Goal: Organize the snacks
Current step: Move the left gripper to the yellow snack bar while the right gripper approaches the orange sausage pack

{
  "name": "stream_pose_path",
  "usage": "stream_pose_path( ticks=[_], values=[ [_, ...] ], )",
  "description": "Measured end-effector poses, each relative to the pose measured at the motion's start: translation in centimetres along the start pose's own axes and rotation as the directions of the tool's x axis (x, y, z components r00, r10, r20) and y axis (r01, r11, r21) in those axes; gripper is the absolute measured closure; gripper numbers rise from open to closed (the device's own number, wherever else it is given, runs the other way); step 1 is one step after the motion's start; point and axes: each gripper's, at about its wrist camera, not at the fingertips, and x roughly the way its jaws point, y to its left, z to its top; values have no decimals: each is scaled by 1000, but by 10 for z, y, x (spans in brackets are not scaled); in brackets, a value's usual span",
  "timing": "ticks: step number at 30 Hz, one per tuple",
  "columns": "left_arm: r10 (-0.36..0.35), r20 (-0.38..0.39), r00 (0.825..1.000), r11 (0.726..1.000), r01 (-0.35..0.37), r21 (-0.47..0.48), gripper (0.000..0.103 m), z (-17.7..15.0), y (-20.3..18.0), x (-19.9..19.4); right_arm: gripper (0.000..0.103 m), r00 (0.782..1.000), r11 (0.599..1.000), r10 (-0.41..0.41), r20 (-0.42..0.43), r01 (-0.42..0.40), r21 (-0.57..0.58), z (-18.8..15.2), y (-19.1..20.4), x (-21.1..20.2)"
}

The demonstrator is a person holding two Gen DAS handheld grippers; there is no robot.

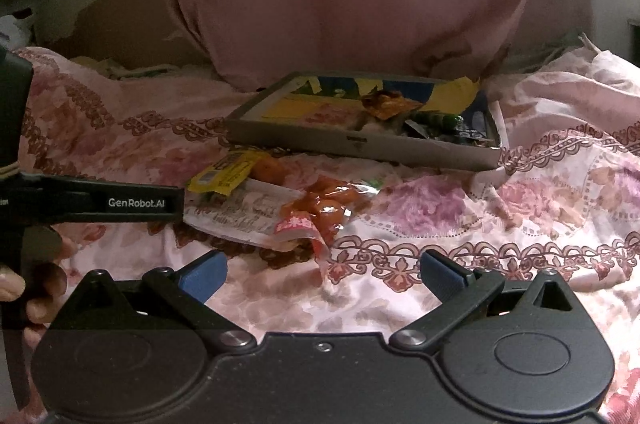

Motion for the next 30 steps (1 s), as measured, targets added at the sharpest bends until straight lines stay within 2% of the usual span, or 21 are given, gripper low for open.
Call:
stream_pose_path(
  ticks=[14, 23, 30],
  values=[
    [2, 0, 1000, 999, -2, 38, 0, 18, 2, 28, 1, 1000, 1000, -4, 24, 4, -2, 13, -8, 28],
    [-119, -4, 993, 991, 119, 54, 0, 29, -4, 51, 1, 998, 1000, 26, 49, -27, 14, 17, -11, 52],
    [-153, -44, 987, 982, 157, 109, 0, 39, -19, 79, 1, 998, 999, 33, 48, -35, 38, 17, -10, 77]
  ],
)
